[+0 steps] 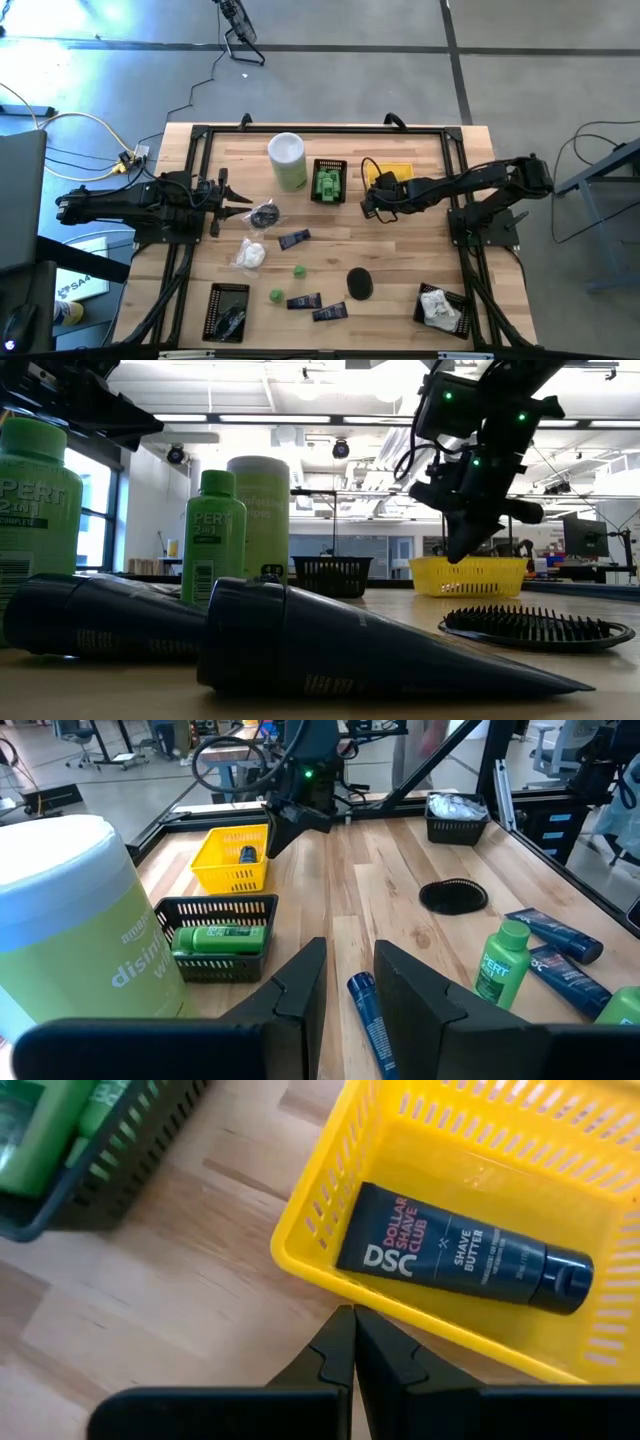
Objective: Pick & Place Travel size toiletries
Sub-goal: Move the yellow bin to the top right of the table, then put the black hair brush into the bottom left black bin
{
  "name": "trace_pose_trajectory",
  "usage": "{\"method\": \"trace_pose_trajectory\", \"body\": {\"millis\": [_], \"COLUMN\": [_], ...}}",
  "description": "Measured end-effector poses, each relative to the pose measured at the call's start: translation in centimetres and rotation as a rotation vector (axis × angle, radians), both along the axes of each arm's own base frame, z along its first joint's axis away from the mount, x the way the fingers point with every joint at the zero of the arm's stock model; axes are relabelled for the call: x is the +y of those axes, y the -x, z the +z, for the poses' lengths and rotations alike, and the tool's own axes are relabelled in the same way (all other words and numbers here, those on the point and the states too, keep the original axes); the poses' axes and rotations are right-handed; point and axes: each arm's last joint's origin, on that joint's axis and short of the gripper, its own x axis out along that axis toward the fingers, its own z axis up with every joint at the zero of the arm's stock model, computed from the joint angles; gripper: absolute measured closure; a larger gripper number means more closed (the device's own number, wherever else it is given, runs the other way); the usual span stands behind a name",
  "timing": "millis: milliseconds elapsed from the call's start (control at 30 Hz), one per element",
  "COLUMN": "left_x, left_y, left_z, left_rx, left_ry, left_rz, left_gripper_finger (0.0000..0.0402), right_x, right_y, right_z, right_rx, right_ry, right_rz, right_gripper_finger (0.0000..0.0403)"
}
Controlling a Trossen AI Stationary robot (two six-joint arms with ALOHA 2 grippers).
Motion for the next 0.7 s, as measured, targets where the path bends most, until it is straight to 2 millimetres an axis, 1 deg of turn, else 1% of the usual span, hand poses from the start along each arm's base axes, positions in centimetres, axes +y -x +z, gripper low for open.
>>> {"method": "trace_pose_trajectory", "body": {"millis": [133,267,400,533,633,700], "left_x": [0.0,0.0,0.0,0.0,0.0,0.0], "left_y": [0.0,0.0,0.0,0.0,0.0,0.0], "left_z": [0.0,0.0,0.0,0.0,0.0,0.0], "left_rx": [0.001,0.001,0.001,-0.001,-0.002,-0.002], "left_ry": [0.0,0.0,0.0,0.0,0.0,0.0], "left_rz": [0.0,0.0,0.0,0.0,0.0,0.0], "left_gripper_finger": [0.0318,0.0318,0.0318,0.0318,0.0318,0.0318], "right_x": [0.5,1.7,3.6,5.6,7.2,8.2], "right_y": [0.1,0.4,0.8,0.9,1.0,1.2], "right_z": [0.3,1.8,3.6,4.6,4.8,4.5], "right_rx": [-0.011,-0.077,-0.165,-0.236,-0.269,-0.26], "right_ry": [-0.021,-0.101,-0.216,-0.309,-0.365,-0.408], "right_rz": [0.024,0.093,0.238,0.369,0.385,0.356], "right_gripper_finger": [0.04,0.04,0.04,0.04,0.04,0.04]}}
